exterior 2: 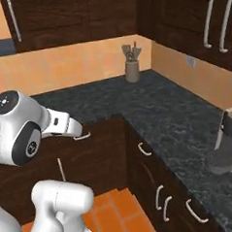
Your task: Navigate to the stand mixer.
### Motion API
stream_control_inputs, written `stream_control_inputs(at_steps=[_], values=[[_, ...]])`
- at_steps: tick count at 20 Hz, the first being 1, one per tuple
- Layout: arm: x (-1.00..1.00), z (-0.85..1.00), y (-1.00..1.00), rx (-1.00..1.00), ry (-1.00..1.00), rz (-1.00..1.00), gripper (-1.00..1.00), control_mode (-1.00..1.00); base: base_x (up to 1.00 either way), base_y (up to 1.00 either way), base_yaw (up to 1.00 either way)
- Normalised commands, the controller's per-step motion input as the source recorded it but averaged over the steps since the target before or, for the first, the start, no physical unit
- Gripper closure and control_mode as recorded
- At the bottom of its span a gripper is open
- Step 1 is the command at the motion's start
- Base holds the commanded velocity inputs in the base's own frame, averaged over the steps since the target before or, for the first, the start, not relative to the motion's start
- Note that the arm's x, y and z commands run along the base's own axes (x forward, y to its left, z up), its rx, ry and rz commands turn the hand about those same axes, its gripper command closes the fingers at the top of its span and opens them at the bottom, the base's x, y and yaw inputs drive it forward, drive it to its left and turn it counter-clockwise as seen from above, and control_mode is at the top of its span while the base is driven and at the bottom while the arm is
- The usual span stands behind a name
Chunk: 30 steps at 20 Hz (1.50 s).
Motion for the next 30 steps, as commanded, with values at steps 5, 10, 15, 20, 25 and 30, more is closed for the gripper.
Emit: stream_control_inputs(at_steps=[5,10,15,20,25,30], values=[[0.00,0.00,0.00,0.00,0.00,0.00,-1.00,1.00,-0.09,0.00,1.00],[0.00,0.00,0.00,0.00,0.00,0.00,-1.00,1.00,0.00,0.00,1.00],[0.00,0.00,0.00,0.00,0.00,0.00,-1.00,1.00,0.00,0.00,1.00],[0.00,0.00,0.00,0.00,0.00,0.00,-1.00,1.00,0.00,0.00,1.00],[0.00,0.00,0.00,0.00,0.00,0.00,-1.00,1.00,0.00,0.00,1.00],[0.00,0.00,0.00,0.00,0.00,0.00,-1.00,1.00,0.00,0.00,1.00]])
